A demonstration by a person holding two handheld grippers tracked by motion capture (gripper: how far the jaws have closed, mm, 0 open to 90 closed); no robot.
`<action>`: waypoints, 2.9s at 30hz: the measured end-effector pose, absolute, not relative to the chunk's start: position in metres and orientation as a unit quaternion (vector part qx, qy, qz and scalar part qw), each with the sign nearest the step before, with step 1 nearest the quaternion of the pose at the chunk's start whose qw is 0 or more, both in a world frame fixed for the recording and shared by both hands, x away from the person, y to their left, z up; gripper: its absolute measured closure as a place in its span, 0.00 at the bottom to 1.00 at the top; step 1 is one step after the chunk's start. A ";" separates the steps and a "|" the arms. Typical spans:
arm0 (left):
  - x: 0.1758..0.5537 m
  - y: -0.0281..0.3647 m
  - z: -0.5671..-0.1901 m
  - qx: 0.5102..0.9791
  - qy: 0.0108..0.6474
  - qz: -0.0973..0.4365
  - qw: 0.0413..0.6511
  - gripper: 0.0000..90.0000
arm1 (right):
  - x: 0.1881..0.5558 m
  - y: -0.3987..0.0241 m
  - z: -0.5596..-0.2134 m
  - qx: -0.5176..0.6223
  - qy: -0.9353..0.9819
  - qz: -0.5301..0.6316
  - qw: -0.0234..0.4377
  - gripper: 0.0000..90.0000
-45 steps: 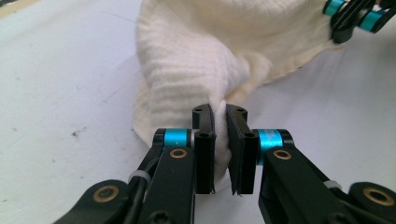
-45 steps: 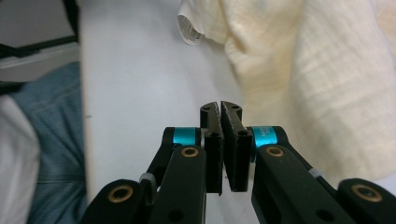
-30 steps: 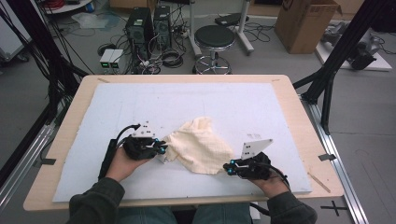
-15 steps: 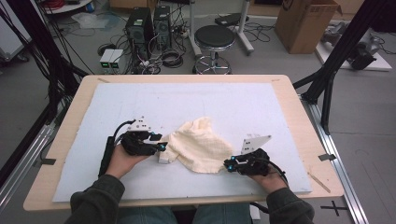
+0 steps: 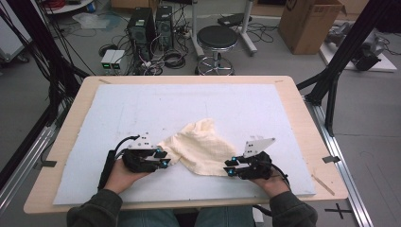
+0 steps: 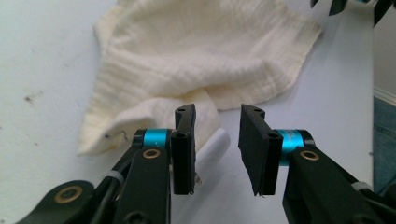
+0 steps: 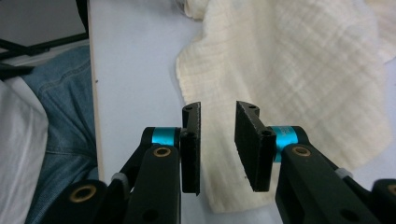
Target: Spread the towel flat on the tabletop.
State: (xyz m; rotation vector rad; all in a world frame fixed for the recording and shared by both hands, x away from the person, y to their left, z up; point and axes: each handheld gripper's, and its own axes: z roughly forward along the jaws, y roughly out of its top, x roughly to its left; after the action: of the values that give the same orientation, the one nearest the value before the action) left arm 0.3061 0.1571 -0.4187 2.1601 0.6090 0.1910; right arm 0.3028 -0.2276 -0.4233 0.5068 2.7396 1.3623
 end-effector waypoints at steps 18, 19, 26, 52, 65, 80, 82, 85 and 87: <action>0.323 0.149 -0.437 0.881 0.257 0.088 0.387 0.83 | 0.317 -0.214 -0.441 0.163 0.905 0.392 0.014 0.86; 0.323 0.149 -0.436 0.881 0.256 0.088 0.387 0.86 | 0.317 -0.214 -0.441 0.167 0.905 0.391 0.016 0.88; 0.309 0.158 -0.423 0.874 0.245 0.099 0.407 0.94 | 0.317 -0.215 -0.440 0.170 0.904 0.393 0.005 0.98; 0.229 0.188 -0.400 0.866 0.196 0.091 0.452 0.64 | 0.280 -0.220 -0.407 0.136 0.877 0.462 -0.004 0.80; 0.293 0.167 -0.405 0.846 0.250 0.127 0.454 0.67 | 0.365 -0.214 -0.406 0.241 0.852 0.457 0.084 0.75; 0.307 0.159 -0.440 0.869 0.267 0.100 0.404 0.75 | 0.418 -0.186 -0.444 0.307 0.854 0.415 0.068 0.74; 0.306 0.161 -0.438 0.868 0.270 0.101 0.405 0.77 | 0.420 -0.183 -0.444 0.307 0.857 0.409 0.070 0.80; 0.306 0.164 -0.439 0.870 0.270 0.098 0.402 0.79 | 0.423 -0.178 -0.444 0.304 0.861 0.403 0.062 0.94; 0.304 0.163 -0.439 0.871 0.269 0.096 0.400 0.81 | 0.422 -0.175 -0.441 0.295 0.867 0.398 0.061 0.98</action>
State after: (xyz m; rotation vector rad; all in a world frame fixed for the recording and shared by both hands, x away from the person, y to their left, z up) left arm 0.3041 0.1629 -0.4391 2.2037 0.6811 0.2430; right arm 0.4217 -0.1748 -0.4413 0.8932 2.6221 1.2038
